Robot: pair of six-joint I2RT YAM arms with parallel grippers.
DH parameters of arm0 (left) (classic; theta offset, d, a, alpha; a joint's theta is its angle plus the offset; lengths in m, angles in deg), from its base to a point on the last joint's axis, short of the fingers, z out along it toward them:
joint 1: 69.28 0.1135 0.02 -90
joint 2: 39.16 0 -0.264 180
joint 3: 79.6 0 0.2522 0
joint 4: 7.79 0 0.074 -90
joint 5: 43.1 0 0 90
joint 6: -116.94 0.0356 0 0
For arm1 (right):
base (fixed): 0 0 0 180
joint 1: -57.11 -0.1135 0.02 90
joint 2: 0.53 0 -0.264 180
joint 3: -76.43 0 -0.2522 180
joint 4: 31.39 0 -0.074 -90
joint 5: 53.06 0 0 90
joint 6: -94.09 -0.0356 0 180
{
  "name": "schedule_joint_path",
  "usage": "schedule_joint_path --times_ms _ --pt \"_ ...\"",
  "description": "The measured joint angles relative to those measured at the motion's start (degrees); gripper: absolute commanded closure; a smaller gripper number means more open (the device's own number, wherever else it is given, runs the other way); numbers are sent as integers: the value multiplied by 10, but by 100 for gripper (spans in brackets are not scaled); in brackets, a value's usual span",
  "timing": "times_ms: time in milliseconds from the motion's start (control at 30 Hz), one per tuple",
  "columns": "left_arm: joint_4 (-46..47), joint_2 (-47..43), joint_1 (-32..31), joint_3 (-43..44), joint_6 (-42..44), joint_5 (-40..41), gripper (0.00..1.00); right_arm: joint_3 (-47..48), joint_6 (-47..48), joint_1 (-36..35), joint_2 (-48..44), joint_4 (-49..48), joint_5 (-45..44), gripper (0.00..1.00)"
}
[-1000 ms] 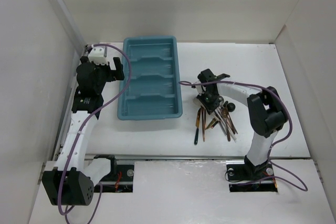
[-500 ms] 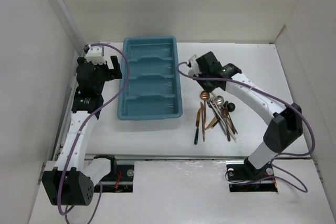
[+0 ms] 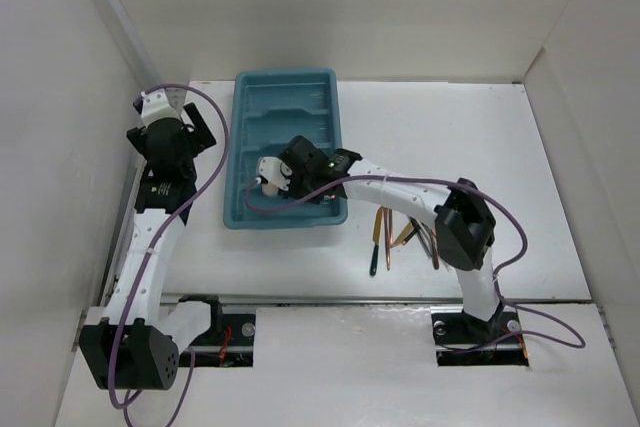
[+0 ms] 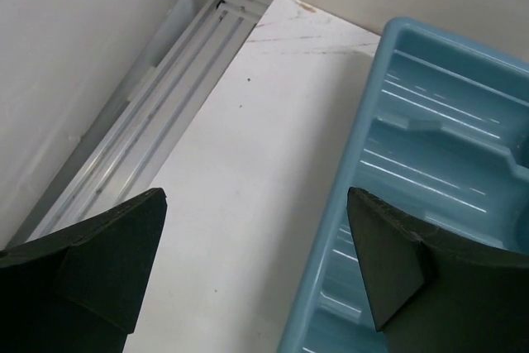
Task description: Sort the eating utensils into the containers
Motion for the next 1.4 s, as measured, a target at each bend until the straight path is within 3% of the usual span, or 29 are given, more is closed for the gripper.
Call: schedule_joint_path --times_ms 67,200,300,367,400,433,533,633,767,967,1133,1233,1400 --pt "-12 0 0 0 -13 9 13 -12 5 -2 0 1 19 40" --pt "-30 0 0 -1 -29 7 15 -20 7 -2 -14 -21 34 22" --pt "-34 13 0 -6 -22 -21 22 -49 -18 3 -54 -37 30 21" --pt "-38 38 0 -8 -5 -70 26 -79 -52 20 -98 -46 48 27" --pt "-40 56 0 -10 3 -96 27 -97 -80 39 -127 -51 60 33" --pt "-46 75 0 -14 11 -116 29 -116 -112 64 -156 -58 70 47" --pt "-72 129 -2 -30 26 -149 29 -192 -216 183 -244 -89 83 62" --pt "-104 170 2 -38 32 -173 29 -277 -298 281 -288 -99 63 63" --pt "-125 190 3 -38 33 -203 31 -358 -362 275 -275 -84 58 63" --pt "-125 206 3 -38 33 -238 57 -413 -411 280 -255 -80 52 65" --pt "-123 226 3 -38 29 -257 87 -417 -427 288 -234 -95 44 69" --pt "-121 227 2 -37 35 -264 94 -419 -431 288 -208 -109 43 69" --pt "-126 231 3 -31 33 -258 95 -423 -431 288 -181 -119 47 69"
